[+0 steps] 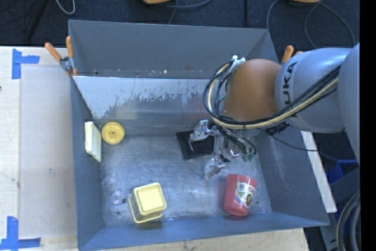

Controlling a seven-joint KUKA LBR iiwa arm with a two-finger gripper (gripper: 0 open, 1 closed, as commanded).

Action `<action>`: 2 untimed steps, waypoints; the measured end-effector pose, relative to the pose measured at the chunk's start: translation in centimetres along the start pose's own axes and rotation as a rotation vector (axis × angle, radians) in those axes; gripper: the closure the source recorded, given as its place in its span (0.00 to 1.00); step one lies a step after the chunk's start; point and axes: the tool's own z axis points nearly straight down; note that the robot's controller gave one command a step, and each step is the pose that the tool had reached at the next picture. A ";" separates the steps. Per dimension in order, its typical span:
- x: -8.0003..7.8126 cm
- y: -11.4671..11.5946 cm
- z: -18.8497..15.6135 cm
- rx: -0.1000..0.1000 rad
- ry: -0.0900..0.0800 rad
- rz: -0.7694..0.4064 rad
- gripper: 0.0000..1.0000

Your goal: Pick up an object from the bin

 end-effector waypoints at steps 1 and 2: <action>-4.0 -1.7 0.0 -0.005 0.015 -0.395 1.00; -4.0 -1.7 0.0 -0.006 0.015 -0.393 1.00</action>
Offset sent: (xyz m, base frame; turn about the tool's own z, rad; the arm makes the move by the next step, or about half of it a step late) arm 0.0000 0.0000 0.0000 0.0000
